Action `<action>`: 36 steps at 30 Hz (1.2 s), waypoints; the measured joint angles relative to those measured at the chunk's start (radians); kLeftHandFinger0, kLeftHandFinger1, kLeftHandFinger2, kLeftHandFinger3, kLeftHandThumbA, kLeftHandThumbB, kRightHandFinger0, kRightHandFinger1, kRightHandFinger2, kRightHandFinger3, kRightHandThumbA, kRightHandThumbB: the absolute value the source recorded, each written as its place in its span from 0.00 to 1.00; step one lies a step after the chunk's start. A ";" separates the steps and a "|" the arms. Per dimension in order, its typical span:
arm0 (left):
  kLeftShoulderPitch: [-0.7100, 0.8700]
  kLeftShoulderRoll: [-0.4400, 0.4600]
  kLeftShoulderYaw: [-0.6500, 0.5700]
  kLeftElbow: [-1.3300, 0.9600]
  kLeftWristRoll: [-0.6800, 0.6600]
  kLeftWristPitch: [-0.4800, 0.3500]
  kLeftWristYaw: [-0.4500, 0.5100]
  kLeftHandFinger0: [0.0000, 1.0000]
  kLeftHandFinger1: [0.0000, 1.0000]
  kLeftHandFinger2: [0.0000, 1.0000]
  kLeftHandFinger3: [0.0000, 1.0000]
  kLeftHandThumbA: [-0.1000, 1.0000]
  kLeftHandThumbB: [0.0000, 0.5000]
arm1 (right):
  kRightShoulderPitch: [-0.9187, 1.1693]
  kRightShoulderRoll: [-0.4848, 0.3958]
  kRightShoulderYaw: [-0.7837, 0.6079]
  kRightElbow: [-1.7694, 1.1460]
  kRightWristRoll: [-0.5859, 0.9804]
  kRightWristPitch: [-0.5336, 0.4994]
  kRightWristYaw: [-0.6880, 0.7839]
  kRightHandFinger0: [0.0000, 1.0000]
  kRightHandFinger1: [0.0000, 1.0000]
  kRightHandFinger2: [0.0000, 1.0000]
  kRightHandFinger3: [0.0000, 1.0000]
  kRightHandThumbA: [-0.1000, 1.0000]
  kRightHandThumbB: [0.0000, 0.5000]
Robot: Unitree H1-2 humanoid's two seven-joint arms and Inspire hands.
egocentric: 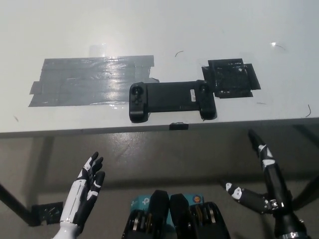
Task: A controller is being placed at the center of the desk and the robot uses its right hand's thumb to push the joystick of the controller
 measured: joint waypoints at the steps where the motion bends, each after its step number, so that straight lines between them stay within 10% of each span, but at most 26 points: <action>1: 0.002 0.000 0.000 0.000 0.000 0.000 0.000 1.00 1.00 1.00 1.00 0.89 0.03 | 0.000 0.000 0.003 0.023 -0.001 -0.004 0.004 1.00 1.00 1.00 1.00 0.84 0.30; 36: 0.051 -0.003 -0.021 0.008 0.016 -0.019 0.000 1.00 1.00 1.00 1.00 0.86 0.01 | 0.023 -0.011 0.034 0.138 -0.009 -0.039 0.081 1.00 1.00 1.00 1.00 0.84 0.32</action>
